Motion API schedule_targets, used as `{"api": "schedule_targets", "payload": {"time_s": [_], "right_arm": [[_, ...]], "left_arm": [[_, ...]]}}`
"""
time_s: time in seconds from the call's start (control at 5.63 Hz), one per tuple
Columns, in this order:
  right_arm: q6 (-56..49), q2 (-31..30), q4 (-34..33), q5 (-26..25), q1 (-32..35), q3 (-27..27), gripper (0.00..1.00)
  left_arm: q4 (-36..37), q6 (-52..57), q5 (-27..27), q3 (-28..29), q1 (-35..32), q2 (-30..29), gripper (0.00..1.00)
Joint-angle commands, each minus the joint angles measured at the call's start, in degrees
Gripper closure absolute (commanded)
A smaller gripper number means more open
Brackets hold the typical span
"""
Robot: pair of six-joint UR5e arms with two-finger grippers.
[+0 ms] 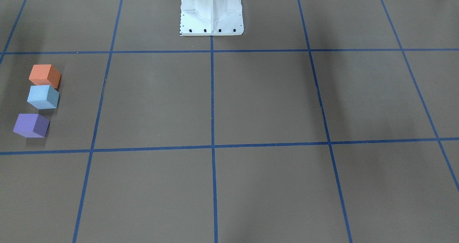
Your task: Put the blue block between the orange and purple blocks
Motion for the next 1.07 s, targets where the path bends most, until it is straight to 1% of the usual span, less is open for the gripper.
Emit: {"api": "schedule_targets", "payload": {"time_s": [0.0, 0.18, 0.53, 0.89], "right_arm": [[0.0, -0.04, 0.02, 0.24, 0.0, -0.06, 0.0], [0.0, -0.04, 0.02, 0.24, 0.0, -0.06, 0.0], [0.09, -0.04, 0.02, 0.42, -0.09, -0.06, 0.0], [0.26, -0.04, 1.5, 1.03, -0.09, 0.03, 0.0]], "left_arm": [[-0.14, 0.23, 0.4, -0.52, 0.0, 0.29, 0.0], [-0.23, 0.31, -0.12, -0.87, 0.0, 0.38, 0.0], [-0.23, 0.31, 0.49, -0.87, 0.0, 0.38, 0.0], [-0.23, 0.4, 0.4, -0.87, 0.0, 0.38, 0.0]]}}
